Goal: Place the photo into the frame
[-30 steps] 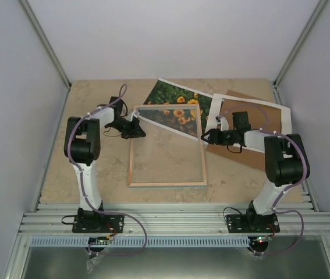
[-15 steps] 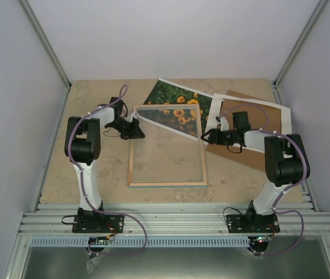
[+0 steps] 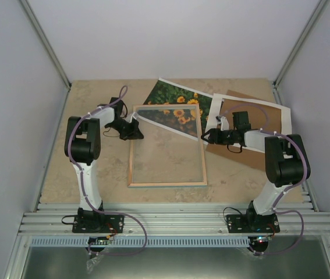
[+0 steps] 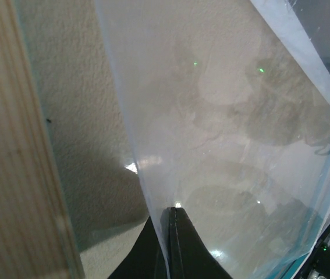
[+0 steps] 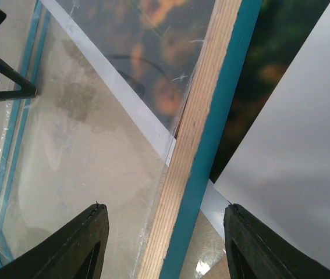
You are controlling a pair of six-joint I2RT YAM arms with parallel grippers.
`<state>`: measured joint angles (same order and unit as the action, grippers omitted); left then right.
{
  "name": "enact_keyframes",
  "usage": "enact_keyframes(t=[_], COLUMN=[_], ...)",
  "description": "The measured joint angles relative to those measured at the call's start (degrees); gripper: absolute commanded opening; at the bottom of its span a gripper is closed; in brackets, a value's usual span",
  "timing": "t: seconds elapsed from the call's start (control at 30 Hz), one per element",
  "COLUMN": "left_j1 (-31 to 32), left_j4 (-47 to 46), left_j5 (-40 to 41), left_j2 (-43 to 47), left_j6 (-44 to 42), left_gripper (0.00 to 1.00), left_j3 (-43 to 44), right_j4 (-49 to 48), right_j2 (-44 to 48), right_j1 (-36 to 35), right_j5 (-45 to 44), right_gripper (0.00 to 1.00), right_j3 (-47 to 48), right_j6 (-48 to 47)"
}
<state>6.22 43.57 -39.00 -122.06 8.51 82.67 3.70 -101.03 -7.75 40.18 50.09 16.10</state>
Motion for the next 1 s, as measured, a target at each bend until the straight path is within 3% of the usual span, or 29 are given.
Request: enact_keyframes(t=[1.0], left_j1=[0.5], left_j4=[1.9], left_j5=[4.2], left_j2=[0.7], left_j6=[-1.2], left_gripper=[0.0], left_j3=[0.8], right_j4=[-0.5], right_j2=[0.4], right_j1=[-0.1], right_j5=[-0.1], right_gripper=[0.55], right_j3=[0.0], right_j6=[0.2])
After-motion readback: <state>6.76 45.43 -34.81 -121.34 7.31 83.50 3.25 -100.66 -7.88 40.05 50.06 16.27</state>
